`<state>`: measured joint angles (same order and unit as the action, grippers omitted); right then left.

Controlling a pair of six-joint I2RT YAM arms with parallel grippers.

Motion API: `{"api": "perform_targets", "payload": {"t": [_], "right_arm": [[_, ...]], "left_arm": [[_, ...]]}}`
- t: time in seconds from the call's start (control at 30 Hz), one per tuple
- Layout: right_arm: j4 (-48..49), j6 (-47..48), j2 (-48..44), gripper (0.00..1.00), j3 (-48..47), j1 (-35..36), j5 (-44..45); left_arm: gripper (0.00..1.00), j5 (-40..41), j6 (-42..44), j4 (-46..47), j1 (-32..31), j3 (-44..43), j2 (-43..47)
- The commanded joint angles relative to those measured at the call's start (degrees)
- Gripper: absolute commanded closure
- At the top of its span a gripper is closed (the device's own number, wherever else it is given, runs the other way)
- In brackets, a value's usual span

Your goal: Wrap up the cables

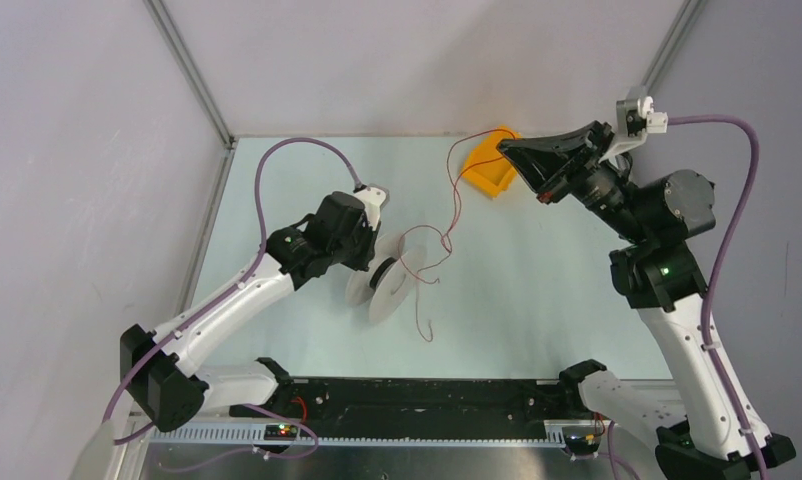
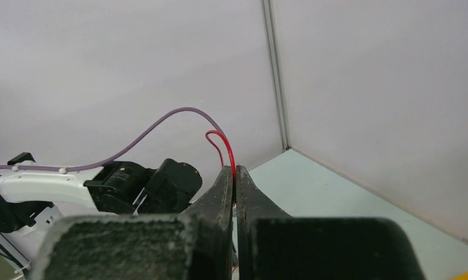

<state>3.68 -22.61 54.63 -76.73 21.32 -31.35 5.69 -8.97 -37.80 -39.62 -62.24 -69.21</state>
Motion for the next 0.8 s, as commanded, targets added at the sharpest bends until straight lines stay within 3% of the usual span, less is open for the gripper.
{"api": "perform_targets", "payload": {"t": [0.0,0.13,0.33,0.43,0.5,0.63,0.77], "right_arm": [[-8.6,2.7,-0.2,1.0,-0.7,-0.5,5.5],[-15.8,5.0,-0.3,0.95,4.6,-3.4,12.8],[-17.5,5.5,0.1,0.9,17.5,-12.0,22.9],[-19.0,5.4,3.4,0.87,19.4,-15.5,29.0],[-21.0,5.6,5.9,0.8,19.7,-17.4,33.3],[-23.2,6.6,8.1,0.6,19.7,-17.7,35.2],[-23.7,9.0,7.1,0.53,19.9,-14.9,28.8]], "left_arm": [[0.79,0.9,0.5,1.0,0.1,-1.6,1.4],[0.78,1.3,0.6,1.1,0.1,-1.5,1.5],[0.78,1.1,0.5,1.1,0.1,-1.5,1.4],[0.78,0.8,0.4,1.1,0.1,-1.6,1.3],[0.78,0.9,0.4,1.1,0.1,-1.6,1.3],[0.78,1.4,0.4,1.1,0.1,-1.5,1.3],[0.78,1.4,0.3,1.1,0.1,-1.6,1.2]]}}
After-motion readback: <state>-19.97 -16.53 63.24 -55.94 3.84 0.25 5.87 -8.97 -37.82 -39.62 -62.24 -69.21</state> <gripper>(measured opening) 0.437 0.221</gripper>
